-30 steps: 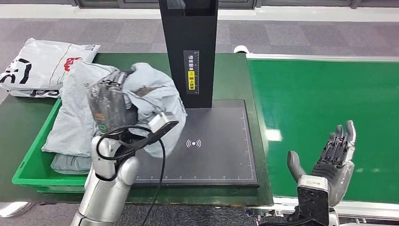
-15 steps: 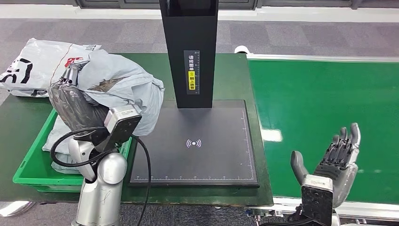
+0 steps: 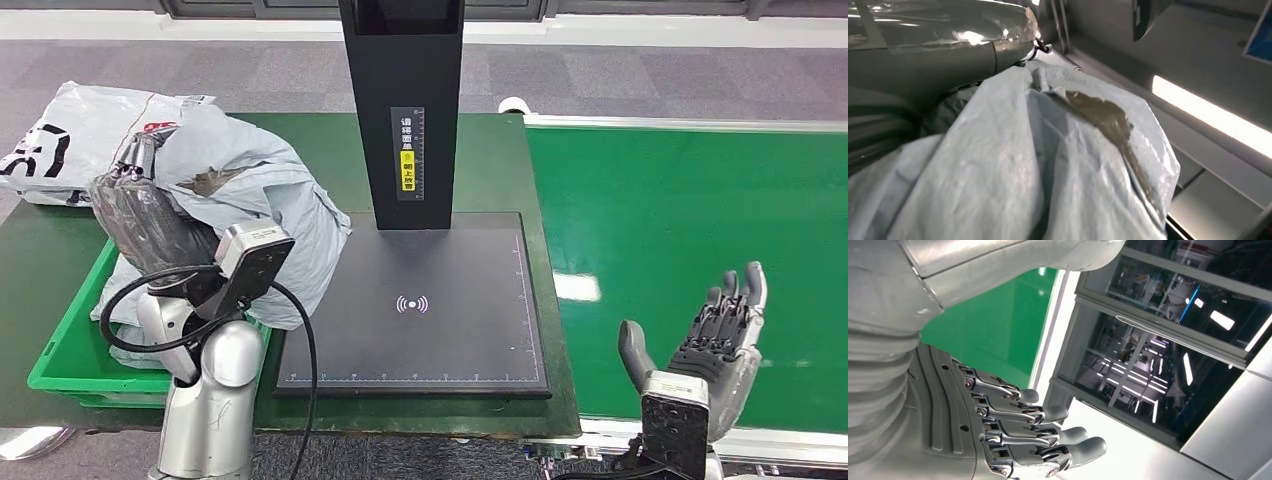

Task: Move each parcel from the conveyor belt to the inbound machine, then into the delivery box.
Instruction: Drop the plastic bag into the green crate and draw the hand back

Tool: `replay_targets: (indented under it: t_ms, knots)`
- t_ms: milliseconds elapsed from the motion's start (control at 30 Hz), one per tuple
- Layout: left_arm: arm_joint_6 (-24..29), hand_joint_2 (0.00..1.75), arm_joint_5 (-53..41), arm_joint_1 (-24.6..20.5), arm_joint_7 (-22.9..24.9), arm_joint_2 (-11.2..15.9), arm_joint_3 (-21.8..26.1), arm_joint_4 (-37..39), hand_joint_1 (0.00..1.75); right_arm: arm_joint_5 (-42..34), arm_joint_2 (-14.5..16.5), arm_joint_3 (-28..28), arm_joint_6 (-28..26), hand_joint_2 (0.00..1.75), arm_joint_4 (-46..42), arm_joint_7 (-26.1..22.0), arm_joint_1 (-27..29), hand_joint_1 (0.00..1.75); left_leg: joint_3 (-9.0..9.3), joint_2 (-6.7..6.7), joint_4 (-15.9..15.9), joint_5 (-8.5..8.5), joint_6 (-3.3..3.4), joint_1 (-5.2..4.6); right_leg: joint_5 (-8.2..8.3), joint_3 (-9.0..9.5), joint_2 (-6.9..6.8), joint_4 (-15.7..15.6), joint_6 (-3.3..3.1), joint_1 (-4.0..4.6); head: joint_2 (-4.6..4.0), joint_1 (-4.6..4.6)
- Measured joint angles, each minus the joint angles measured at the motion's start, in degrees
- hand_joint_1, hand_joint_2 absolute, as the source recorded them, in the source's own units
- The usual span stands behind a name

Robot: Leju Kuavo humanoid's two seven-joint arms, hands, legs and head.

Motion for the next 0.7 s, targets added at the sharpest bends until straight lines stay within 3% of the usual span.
replay_targets:
  t_ms: [167,433,567,700]
  knots:
    - [0.00,1.75,-7.64,-6.45,6.40,0.35,4.75,1.61,1.75,0.01,0.00,0.00,0.62,1.75,0.05,0.38,-0.32,0.00,0.02,0.00,0.00,0.04,-0.05,0.00,0.02,0.01,0.00,0.01,-0.02,0.02,0.00,0.00]
    - [-0.02,1.75,-10.84,-11.42,9.53,1.83,8.27,4.74,1.75,0.03,0.00,0.00,1.03,1.75,0.08,0.46,-0.64,0.00,0.00,-0.02,0.00,0.06,-0.05,0.06,0.02,0.03,-0.04,0.02,-0.03,0.05,0.00,0.00]
    - [-0.05,1.75,-14.70,-16.27,13.84,4.67,10.74,10.46,1.75,-0.01,0.00,-0.14,1.73,1.75,0.35,0.06,-0.79,0.00,0.00,-0.03,0.00,0.07,-0.06,0.06,0.02,0.02,-0.04,0.02,-0.03,0.05,0.00,-0.01]
    - [-0.09,1.75,-15.02,-22.10,14.90,8.21,14.18,17.79,1.75,-0.38,0.00,-0.98,2.73,1.75,0.84,-0.82,-0.95,0.00,0.01,-0.03,0.00,0.13,-0.10,0.07,0.07,0.02,-0.04,0.03,-0.08,0.10,0.00,-0.01]
